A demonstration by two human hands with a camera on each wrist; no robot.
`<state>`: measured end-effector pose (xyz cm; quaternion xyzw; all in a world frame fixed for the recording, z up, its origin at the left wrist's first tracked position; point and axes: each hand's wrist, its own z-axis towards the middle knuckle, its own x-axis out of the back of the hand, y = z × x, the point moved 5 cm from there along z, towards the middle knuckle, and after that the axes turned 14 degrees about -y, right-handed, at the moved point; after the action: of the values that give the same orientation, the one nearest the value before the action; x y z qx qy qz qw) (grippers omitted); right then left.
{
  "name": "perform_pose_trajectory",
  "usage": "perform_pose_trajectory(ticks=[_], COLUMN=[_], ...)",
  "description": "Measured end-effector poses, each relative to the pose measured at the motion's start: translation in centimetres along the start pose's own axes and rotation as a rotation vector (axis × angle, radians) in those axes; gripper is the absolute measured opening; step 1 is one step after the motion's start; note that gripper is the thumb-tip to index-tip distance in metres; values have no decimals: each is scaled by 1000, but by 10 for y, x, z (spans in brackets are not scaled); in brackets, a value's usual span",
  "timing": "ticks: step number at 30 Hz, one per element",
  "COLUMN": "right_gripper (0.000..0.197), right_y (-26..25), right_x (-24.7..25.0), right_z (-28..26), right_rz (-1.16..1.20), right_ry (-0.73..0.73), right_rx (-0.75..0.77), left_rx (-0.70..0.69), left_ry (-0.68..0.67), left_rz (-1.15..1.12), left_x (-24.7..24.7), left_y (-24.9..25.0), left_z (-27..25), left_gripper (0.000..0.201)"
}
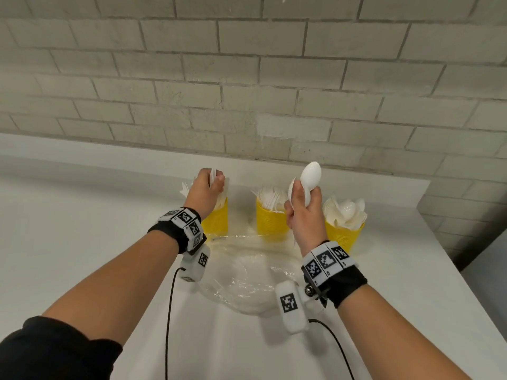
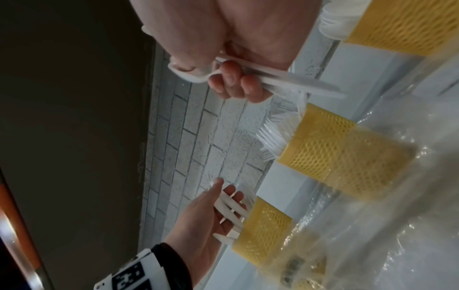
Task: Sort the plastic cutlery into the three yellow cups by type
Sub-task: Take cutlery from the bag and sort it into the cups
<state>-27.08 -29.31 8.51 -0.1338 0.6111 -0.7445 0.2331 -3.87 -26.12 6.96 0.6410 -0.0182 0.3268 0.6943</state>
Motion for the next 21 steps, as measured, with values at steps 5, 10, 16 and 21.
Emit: perform_pose_trajectory(ticks=[5, 10, 16, 21], right_gripper=[28, 47, 54, 44], right_y=[-2, -20, -44, -41], right_x=[12, 41, 93, 121], right_z=[2, 6, 21, 29], right_rz=[-142, -253, -454, -641], right_ry=[-29, 52, 190, 251], right_rx=[-34, 7, -8, -42], left_rx=[-67, -62, -337, -201], left_ry=[97, -90, 117, -166], left_rz=[57, 421, 667, 631], left_x=[5, 0, -1, -26], left_y=[7, 1, 44, 39], left_z=[-8, -8, -38, -66], left_gripper=[26, 29, 22, 11])
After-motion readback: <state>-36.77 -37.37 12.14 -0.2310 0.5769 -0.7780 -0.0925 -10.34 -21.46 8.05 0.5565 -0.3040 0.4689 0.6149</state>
